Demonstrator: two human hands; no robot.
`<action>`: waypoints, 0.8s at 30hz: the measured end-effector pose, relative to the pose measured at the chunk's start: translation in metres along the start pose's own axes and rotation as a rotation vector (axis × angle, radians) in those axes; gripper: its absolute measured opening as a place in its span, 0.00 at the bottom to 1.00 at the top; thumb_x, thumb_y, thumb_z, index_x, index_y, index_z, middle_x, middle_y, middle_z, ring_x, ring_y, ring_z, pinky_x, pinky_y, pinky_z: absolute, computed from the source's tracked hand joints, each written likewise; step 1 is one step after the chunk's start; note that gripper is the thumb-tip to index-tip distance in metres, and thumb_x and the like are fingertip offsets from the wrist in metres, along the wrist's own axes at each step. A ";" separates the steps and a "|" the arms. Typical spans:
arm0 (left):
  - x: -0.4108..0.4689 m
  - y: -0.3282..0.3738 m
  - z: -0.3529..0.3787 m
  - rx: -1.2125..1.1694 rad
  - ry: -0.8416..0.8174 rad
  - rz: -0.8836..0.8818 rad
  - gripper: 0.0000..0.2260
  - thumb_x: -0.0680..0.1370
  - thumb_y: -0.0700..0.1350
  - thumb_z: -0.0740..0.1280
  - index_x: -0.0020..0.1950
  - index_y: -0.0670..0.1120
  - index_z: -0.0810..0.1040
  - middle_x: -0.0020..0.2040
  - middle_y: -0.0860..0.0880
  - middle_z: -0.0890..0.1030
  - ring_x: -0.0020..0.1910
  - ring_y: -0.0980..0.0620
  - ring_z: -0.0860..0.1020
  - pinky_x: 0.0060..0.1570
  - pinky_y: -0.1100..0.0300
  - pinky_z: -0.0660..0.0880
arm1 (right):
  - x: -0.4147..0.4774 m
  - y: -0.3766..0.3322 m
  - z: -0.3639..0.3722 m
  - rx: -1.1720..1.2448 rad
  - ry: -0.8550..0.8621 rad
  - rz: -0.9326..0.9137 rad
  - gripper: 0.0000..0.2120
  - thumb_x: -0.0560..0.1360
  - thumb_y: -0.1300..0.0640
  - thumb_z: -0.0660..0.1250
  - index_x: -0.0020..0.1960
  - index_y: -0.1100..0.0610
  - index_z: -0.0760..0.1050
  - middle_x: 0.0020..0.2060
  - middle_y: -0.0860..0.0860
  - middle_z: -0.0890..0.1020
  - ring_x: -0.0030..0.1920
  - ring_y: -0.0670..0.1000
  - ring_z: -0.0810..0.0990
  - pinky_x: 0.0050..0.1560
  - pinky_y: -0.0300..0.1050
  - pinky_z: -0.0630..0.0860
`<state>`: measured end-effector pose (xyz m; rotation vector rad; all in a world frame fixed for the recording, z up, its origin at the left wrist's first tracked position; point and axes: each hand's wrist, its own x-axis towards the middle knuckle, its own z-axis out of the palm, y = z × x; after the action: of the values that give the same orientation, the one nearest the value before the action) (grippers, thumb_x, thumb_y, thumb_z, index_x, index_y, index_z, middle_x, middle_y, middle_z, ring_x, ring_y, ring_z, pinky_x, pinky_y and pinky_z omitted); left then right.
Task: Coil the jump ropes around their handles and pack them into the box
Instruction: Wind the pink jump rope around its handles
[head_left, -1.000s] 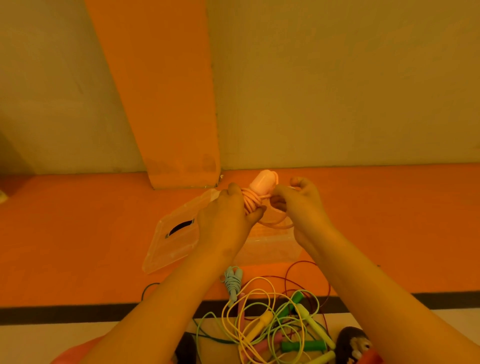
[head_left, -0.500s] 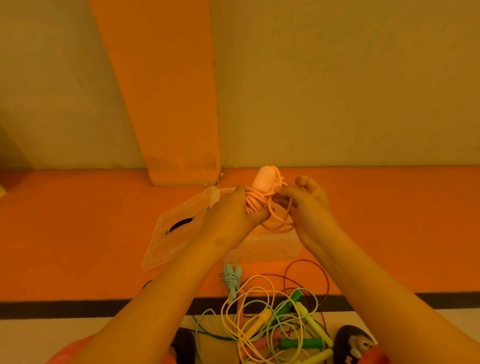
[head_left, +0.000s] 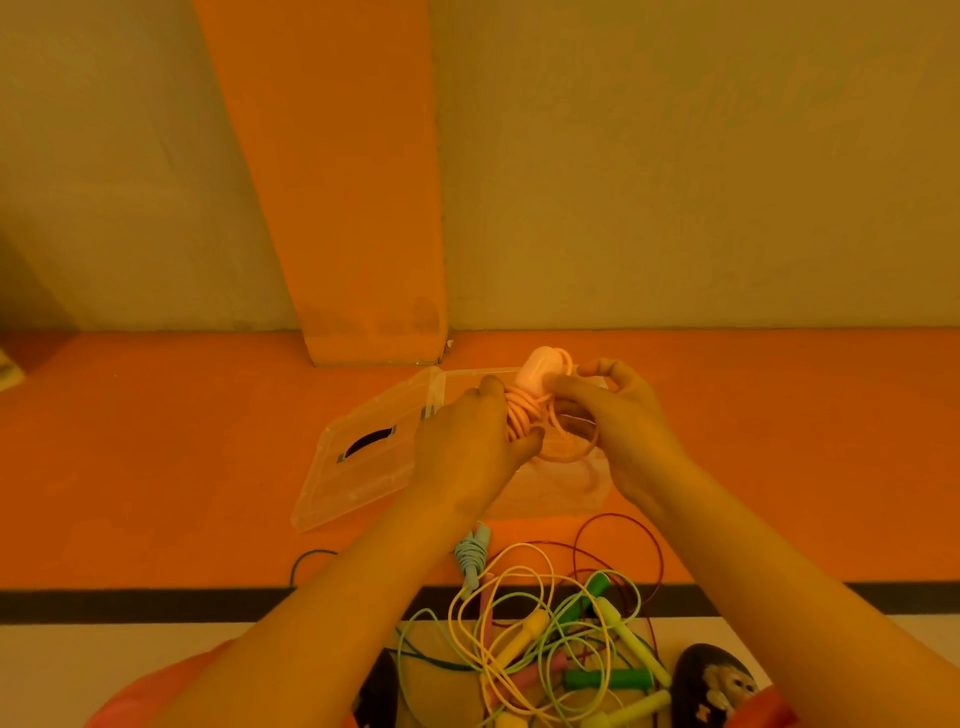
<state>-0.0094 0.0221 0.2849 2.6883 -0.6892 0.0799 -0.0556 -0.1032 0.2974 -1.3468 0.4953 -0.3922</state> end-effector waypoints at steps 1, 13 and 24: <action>0.000 0.001 -0.002 0.040 0.024 -0.001 0.24 0.76 0.61 0.65 0.65 0.48 0.67 0.58 0.47 0.77 0.54 0.47 0.78 0.49 0.52 0.77 | 0.000 -0.001 0.000 -0.017 0.001 -0.011 0.14 0.70 0.63 0.73 0.50 0.54 0.71 0.44 0.57 0.82 0.40 0.52 0.82 0.38 0.43 0.78; -0.001 0.018 -0.004 0.198 0.203 0.041 0.28 0.78 0.60 0.62 0.71 0.46 0.59 0.66 0.46 0.70 0.63 0.47 0.73 0.50 0.56 0.73 | -0.002 -0.005 0.003 -0.045 0.105 -0.224 0.13 0.73 0.69 0.66 0.48 0.53 0.67 0.37 0.48 0.76 0.33 0.42 0.75 0.32 0.34 0.71; 0.001 0.018 -0.011 0.095 0.193 0.027 0.28 0.76 0.62 0.63 0.68 0.47 0.63 0.61 0.47 0.74 0.59 0.46 0.75 0.47 0.53 0.73 | -0.003 -0.011 0.001 -0.101 0.084 -0.285 0.17 0.72 0.71 0.64 0.41 0.52 0.60 0.34 0.49 0.65 0.32 0.44 0.66 0.33 0.38 0.67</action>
<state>-0.0165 0.0104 0.3016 2.7143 -0.6768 0.3833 -0.0579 -0.1027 0.3090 -1.5083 0.3967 -0.6677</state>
